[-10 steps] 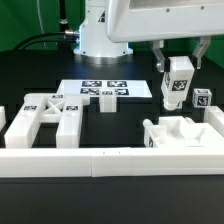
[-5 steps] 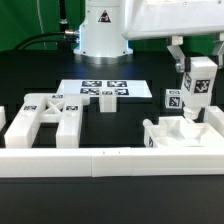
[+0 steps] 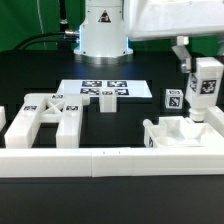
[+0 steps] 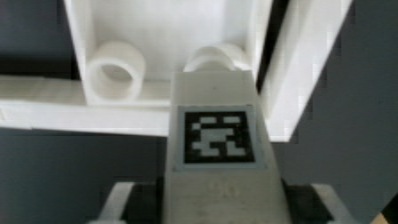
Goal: Assemble chair
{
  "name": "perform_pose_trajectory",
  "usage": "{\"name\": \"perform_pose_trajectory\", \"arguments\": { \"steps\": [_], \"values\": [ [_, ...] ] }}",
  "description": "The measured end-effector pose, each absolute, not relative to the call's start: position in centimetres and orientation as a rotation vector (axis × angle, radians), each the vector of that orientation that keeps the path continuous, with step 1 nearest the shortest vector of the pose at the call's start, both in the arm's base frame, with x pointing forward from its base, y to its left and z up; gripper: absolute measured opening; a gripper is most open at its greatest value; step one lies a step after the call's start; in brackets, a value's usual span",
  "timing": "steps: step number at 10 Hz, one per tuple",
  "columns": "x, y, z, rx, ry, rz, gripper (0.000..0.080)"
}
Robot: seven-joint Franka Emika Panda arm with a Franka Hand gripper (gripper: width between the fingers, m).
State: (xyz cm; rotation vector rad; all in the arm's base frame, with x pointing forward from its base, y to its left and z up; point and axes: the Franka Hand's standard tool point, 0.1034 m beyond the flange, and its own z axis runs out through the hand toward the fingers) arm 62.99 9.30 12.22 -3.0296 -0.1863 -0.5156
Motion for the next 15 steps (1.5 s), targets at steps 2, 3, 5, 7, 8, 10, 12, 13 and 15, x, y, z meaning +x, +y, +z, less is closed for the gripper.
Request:
{"name": "perform_pose_trajectory", "arguments": {
  "steps": [2, 3, 5, 7, 8, 10, 12, 13, 15],
  "values": [
    [63.5, 9.4, 11.5, -3.009, -0.202, -0.650, 0.0285],
    [63.4, 9.5, 11.1, -3.010, -0.204, -0.642, 0.0285],
    [63.2, 9.5, 10.4, -3.012, -0.205, -0.634, 0.0285],
    [63.2, 9.8, 10.0, -3.010, -0.212, -0.641, 0.0285],
    [63.3, 9.9, 10.0, -3.008, -0.212, -0.648, 0.0285],
    [63.7, 10.2, 10.0, -3.005, -0.217, -0.653, 0.0286],
    [63.5, 10.2, 9.4, -3.008, -0.217, -0.641, 0.0286],
    [63.4, 10.2, 9.1, -3.009, -0.218, -0.634, 0.0287],
    [63.2, 10.2, 8.4, -3.012, -0.219, -0.623, 0.0287]
  ]
}}
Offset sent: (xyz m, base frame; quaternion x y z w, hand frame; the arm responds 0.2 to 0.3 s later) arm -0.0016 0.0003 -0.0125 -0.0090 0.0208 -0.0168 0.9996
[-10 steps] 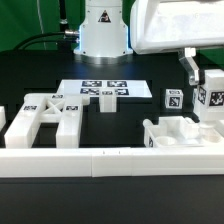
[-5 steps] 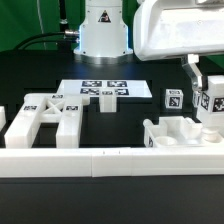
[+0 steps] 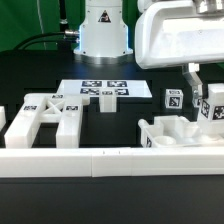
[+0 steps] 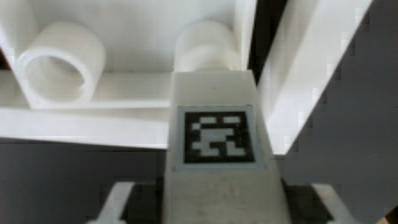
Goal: Assemble chair
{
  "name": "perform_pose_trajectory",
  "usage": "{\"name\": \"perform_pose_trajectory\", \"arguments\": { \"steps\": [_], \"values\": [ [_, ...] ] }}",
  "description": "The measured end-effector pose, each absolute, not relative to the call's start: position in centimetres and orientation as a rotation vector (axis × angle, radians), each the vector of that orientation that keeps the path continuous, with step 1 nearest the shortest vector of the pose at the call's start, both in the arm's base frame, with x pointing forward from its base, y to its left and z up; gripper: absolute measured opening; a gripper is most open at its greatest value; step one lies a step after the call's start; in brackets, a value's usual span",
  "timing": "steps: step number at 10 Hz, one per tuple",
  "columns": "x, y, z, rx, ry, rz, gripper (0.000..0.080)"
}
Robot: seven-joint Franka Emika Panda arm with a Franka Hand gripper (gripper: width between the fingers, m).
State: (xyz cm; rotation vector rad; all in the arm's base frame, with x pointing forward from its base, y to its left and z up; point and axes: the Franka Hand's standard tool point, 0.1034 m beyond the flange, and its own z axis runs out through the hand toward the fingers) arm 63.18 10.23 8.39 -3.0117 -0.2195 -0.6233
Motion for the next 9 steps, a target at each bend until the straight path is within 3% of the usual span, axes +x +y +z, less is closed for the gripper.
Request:
{"name": "perform_pose_trajectory", "arguments": {
  "steps": [4, 5, 6, 7, 9],
  "values": [
    [62.94, 10.42, 8.13, -2.999, -0.224, -0.690, 0.0287],
    [62.94, 10.42, 8.13, -2.999, -0.224, -0.690, 0.0504],
    [62.94, 10.42, 8.13, -2.999, -0.224, -0.690, 0.0504],
    [62.97, 10.42, 8.19, -2.999, -0.224, -0.690, 0.0602],
    [63.25, 10.23, 8.77, -3.000, -0.229, -0.689, 0.0647]
  ]
}}
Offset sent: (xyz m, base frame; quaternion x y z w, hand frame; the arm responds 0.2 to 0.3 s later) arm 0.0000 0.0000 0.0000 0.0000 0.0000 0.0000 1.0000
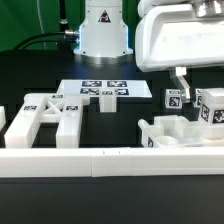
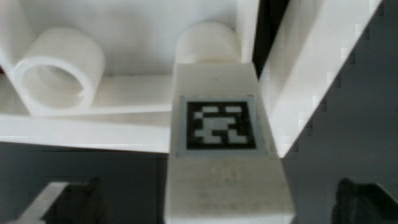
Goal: Assemble chair
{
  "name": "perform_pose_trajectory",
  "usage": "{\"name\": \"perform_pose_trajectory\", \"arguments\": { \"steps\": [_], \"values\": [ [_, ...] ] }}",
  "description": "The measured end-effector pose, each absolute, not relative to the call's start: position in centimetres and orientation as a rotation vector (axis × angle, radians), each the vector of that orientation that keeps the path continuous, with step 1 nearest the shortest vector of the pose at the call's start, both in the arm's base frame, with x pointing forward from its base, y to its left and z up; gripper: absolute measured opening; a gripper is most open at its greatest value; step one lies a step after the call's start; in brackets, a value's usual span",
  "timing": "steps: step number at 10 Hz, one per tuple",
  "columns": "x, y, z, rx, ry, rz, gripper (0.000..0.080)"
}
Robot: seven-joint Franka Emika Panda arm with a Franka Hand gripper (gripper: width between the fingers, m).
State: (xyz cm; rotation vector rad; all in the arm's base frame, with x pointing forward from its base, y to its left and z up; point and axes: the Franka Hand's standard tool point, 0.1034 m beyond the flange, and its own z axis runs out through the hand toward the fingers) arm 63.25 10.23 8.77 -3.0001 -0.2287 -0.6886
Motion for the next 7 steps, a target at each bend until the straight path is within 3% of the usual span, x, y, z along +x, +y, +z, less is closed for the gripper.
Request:
{"name": "perform_pose_trajectory", "arguments": {
  "steps": [3, 7],
  "values": [
    [63.4, 10.3, 10.4, -3.004, -0.240, -0.665, 0.0648],
    [62.9, 10.4, 9.9, -3.022, -0.246, -0.557, 0.0648]
  ]
}}
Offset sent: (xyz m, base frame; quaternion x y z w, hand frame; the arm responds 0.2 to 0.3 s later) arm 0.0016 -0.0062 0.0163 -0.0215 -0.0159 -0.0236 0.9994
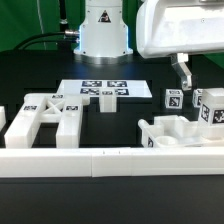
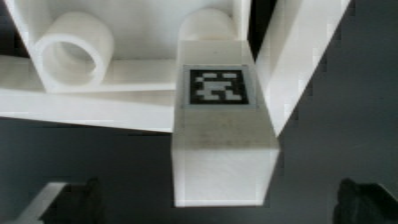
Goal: Assemble chair
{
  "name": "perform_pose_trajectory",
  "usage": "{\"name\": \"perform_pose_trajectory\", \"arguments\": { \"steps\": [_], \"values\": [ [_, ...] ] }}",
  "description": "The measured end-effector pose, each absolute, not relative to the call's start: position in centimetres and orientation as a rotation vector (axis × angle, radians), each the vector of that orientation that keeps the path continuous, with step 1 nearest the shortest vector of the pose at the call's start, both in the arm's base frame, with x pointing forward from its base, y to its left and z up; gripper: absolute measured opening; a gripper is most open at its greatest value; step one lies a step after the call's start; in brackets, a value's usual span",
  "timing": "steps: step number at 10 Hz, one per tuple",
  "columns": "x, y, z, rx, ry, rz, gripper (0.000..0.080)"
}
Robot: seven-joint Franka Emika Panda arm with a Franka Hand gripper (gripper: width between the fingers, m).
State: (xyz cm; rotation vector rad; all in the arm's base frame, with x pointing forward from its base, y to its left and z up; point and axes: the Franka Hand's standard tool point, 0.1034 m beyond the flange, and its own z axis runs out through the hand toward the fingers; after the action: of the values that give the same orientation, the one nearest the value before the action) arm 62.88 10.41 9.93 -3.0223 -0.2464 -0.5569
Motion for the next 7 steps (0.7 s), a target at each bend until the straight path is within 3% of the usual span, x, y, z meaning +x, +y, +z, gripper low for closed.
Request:
{"name": "perform_pose_trajectory", "arguments": {
  "steps": [5, 7],
  "values": [
    [63.3, 10.3, 9.2, -3.058, -0.292, 0.020, 0.0648],
    [64.1, 10.5, 8.5, -3.060, -0.299, 0.003, 0.0648]
  ]
}}
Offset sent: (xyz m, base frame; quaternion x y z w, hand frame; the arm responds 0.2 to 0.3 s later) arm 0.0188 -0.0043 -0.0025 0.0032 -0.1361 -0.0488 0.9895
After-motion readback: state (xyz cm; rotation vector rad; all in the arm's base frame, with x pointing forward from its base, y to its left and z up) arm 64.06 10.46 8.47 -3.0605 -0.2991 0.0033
